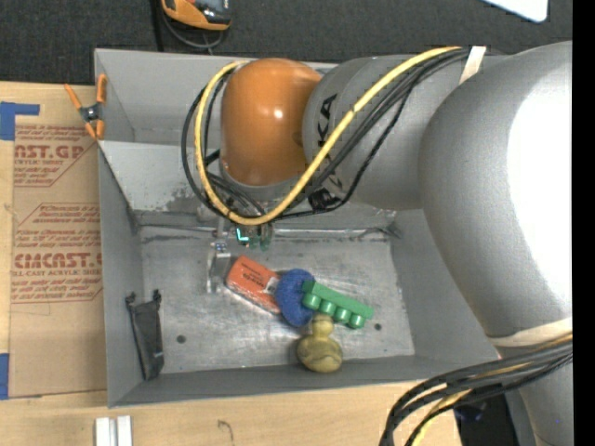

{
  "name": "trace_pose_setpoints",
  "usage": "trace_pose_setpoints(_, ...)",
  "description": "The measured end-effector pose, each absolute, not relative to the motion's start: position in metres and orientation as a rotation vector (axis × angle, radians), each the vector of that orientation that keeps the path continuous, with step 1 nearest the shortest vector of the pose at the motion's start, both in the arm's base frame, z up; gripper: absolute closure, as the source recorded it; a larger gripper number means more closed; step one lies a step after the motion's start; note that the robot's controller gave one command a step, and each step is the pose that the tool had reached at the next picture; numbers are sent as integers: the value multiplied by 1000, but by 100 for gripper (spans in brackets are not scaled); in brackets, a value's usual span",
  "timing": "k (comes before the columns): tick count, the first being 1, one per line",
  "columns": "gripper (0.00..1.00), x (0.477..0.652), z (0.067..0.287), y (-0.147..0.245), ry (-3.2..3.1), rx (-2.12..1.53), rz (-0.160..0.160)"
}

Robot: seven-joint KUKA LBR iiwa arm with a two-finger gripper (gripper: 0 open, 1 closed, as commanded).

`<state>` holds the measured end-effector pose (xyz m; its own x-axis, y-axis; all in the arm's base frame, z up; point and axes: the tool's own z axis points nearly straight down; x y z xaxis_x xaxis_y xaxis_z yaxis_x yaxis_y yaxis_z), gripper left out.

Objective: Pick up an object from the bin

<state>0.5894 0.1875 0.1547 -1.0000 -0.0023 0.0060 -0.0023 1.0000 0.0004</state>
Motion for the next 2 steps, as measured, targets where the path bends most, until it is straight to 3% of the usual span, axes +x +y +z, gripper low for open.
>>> trace_pose_setpoints(1, 0, 592, 159, 187, -3143, 1, -3)
trace_pose_setpoints(2, 0, 573, 155, 151, -3141, 136, -3)
